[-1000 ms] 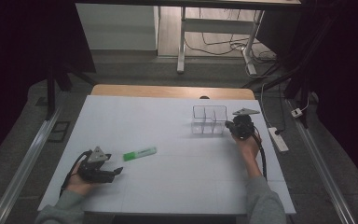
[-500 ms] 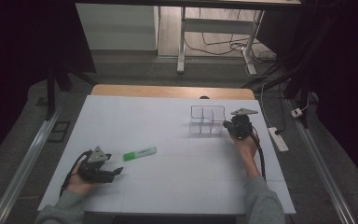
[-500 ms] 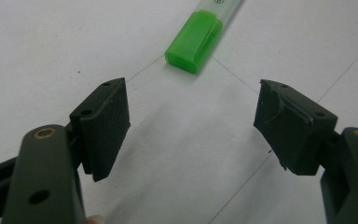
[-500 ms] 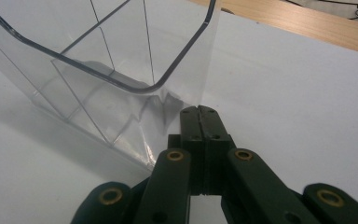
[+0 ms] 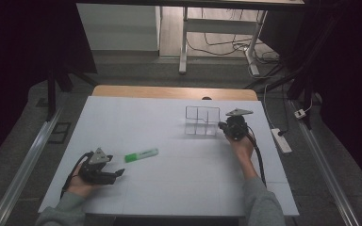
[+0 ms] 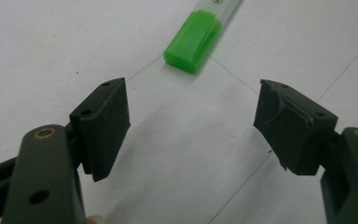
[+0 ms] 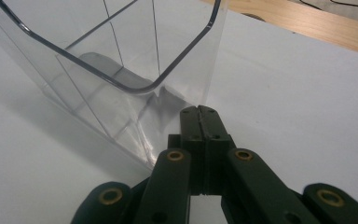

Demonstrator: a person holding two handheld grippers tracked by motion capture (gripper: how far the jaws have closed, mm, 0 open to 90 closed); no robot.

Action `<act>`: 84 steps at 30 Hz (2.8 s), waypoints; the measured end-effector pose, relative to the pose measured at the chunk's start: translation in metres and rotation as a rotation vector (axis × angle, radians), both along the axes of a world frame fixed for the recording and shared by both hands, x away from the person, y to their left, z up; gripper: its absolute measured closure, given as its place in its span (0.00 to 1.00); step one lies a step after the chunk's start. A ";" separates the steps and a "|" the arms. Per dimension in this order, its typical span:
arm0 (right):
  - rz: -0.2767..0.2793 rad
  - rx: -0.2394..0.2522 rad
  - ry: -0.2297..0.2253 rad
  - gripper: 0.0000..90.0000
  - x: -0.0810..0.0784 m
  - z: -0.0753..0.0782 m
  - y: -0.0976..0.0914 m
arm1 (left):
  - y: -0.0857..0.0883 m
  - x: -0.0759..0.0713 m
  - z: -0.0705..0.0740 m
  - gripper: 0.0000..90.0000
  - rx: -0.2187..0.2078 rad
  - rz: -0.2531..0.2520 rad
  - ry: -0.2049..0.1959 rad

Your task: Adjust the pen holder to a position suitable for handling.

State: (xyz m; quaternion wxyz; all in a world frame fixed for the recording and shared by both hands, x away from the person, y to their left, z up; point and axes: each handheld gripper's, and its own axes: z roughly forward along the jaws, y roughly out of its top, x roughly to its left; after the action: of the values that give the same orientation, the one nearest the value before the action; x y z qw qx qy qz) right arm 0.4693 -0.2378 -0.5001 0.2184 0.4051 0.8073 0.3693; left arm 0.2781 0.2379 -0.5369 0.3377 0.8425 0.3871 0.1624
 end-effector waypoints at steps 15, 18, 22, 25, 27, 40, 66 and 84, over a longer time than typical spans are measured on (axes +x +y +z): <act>0.037 0.000 0.001 1.00 -0.001 -0.001 0.021 | -0.001 0.000 0.000 0.29 0.008 -0.004 0.002; 0.037 0.006 0.001 1.00 0.000 -0.001 0.025 | -0.001 0.000 0.000 0.29 0.008 -0.003 0.001; 0.041 0.004 -0.002 1.00 0.001 -0.001 0.029 | -0.001 0.000 0.000 0.29 0.008 -0.002 0.001; 0.047 0.010 0.000 1.00 0.002 -0.002 0.034 | 0.000 0.000 -0.001 0.29 0.008 -0.003 0.001; 0.056 0.009 0.002 1.00 0.003 -0.002 0.040 | 0.000 0.000 -0.001 0.29 0.009 -0.004 0.001; 0.091 0.011 -0.002 1.00 0.006 -0.005 0.065 | -0.001 0.000 -0.001 0.29 0.010 -0.001 0.000; 0.122 0.002 -0.001 1.00 0.012 -0.011 0.088 | -0.001 0.000 -0.002 0.29 0.020 -0.003 0.001; 0.118 -0.002 0.003 1.00 -0.029 0.005 0.047 | -0.001 0.001 -0.001 0.29 0.011 -0.007 -0.003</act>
State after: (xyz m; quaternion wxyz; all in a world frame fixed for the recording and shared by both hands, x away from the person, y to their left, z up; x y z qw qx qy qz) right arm 0.4401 -0.1907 -0.4948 0.1956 0.3572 0.8305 0.3801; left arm 0.2786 0.2373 -0.5379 0.3343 0.8454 0.3826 0.1644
